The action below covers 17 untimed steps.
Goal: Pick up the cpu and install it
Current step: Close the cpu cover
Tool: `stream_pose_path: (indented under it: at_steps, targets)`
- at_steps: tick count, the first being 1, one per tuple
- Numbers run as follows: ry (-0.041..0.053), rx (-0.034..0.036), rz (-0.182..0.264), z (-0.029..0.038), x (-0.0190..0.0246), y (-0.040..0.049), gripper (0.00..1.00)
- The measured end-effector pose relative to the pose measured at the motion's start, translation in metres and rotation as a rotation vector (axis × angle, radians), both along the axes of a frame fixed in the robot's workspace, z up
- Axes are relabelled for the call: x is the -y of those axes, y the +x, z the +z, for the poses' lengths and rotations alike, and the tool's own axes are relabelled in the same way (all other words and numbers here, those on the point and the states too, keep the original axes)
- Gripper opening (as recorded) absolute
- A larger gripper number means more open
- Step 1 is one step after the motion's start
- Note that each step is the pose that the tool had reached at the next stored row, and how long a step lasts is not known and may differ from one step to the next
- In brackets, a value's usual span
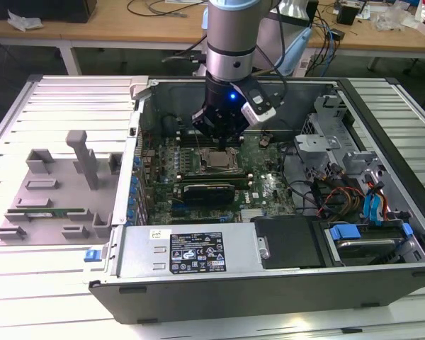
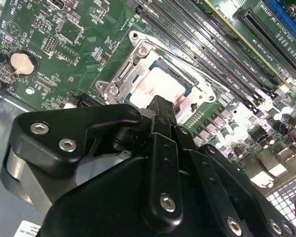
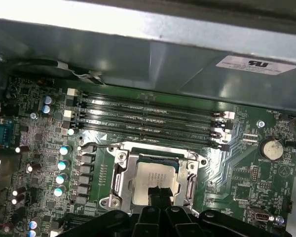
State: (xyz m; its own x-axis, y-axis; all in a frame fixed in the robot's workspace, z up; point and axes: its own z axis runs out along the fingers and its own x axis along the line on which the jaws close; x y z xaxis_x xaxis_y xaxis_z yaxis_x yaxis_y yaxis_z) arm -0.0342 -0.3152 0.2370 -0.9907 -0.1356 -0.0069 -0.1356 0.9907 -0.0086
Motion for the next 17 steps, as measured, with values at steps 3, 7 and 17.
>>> stream_pose_path:
  at_steps: [3, 7, 17]
  targets:
    - [0.0003, 0.0006, 0.000, -0.0006, 0.0002, -0.0011, 0.11]
    - [0.0007, 0.0009, 0.000, -0.0038, 0.0116, -0.0143, 0.11]
    - [0.0013, 0.0035, 0.000, -0.0188, 0.0046, -0.0335, 0.11]
